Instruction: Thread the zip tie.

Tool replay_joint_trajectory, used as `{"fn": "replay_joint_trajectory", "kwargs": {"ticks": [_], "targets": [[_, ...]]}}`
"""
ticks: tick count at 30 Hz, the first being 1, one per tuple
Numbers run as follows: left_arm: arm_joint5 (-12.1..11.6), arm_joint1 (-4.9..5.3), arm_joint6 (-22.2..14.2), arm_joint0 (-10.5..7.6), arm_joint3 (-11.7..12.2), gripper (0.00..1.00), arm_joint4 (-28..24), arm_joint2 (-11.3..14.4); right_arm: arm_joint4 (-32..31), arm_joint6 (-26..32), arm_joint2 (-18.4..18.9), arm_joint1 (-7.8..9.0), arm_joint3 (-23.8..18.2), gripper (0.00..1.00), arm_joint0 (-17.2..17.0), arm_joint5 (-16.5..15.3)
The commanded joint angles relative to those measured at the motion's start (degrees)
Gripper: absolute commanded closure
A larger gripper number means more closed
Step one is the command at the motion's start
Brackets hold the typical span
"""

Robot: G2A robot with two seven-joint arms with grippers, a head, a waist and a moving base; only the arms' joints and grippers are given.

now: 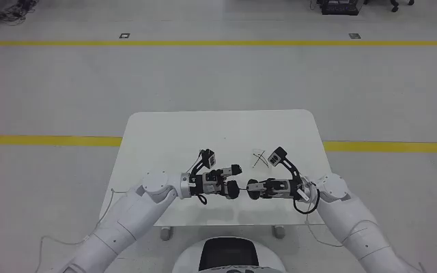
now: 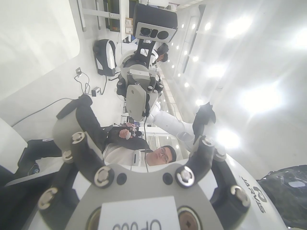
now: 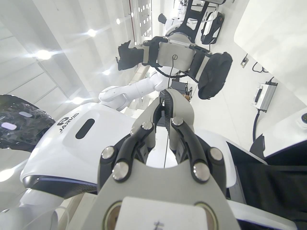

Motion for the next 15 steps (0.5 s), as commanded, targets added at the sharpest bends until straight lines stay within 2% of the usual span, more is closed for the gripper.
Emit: {"fn": "replay_joint_trajectory", "kwargs": {"ticks": [1,15], "targets": [[0.0,0.01,0.0,-0.02,0.0,0.0,0.0,0.0,0.0,0.0,-0.1,0.0,0.1,1.0,0.1,0.1],[0.3,0.15,-0.6,-0.12,-0.2,0.0,0.1,0.1,0.0,-0.2,-0.5,-0.06,0.9,1.0,0.8,0.0]]}}
